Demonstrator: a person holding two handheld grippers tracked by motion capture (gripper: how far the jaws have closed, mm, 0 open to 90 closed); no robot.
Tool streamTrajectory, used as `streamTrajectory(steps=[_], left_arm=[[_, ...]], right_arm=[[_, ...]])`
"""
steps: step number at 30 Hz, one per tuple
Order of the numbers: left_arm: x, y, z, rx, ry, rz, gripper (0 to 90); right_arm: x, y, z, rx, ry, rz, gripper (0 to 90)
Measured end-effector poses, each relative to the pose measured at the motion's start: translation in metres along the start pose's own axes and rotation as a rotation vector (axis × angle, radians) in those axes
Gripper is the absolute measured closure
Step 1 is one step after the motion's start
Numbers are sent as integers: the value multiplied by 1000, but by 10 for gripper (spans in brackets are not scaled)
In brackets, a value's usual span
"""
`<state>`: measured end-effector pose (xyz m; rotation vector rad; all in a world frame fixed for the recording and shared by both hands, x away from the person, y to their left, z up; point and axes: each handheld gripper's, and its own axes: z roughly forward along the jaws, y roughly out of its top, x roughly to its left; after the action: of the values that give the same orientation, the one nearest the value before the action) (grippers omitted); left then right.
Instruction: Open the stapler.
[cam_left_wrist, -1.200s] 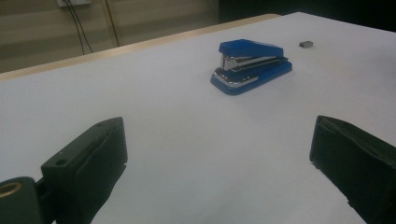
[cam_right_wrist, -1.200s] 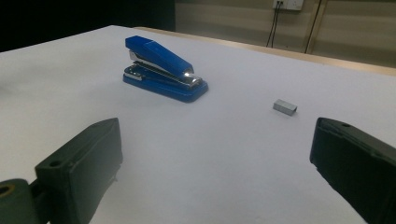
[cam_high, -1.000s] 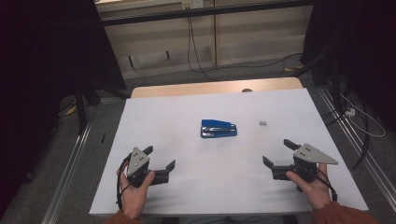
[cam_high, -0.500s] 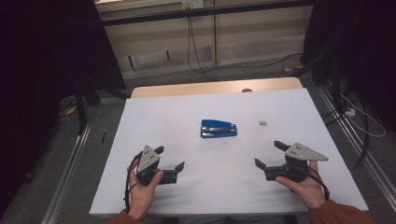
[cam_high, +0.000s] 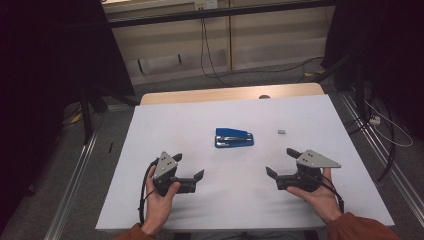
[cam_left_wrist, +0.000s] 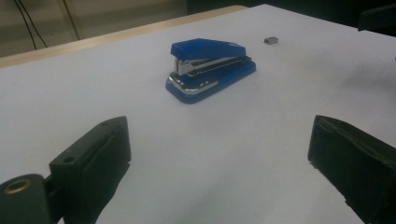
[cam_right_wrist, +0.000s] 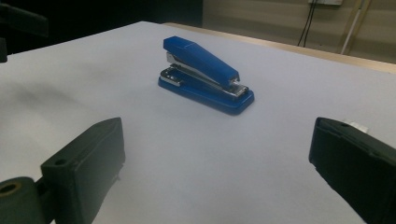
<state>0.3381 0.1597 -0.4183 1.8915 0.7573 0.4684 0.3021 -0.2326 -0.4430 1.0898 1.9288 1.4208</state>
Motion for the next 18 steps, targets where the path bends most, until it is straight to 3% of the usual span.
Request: streamTrajectory(steps=[4, 7, 8, 11, 14, 18], left_arm=[[-2, 2, 6, 10, 1, 7, 58], [-6, 1, 14, 51, -11, 42, 59], [-8, 1, 17, 55, -33, 43, 59], [-7, 3, 19, 41, -40, 37, 65], [-3, 9, 24, 0, -9, 17, 66], [1, 14, 33, 11, 6, 4, 67]], right_arm=[[4, 1, 7, 11, 18, -9, 38], [8, 3, 13, 7, 20, -18, 39], [10, 4, 14, 6, 25, -23, 39], [14, 4, 18, 7, 37, -28, 39], [19, 5, 27, 16, 44, -41, 38], [20, 6, 32, 16, 40, -49, 43]])
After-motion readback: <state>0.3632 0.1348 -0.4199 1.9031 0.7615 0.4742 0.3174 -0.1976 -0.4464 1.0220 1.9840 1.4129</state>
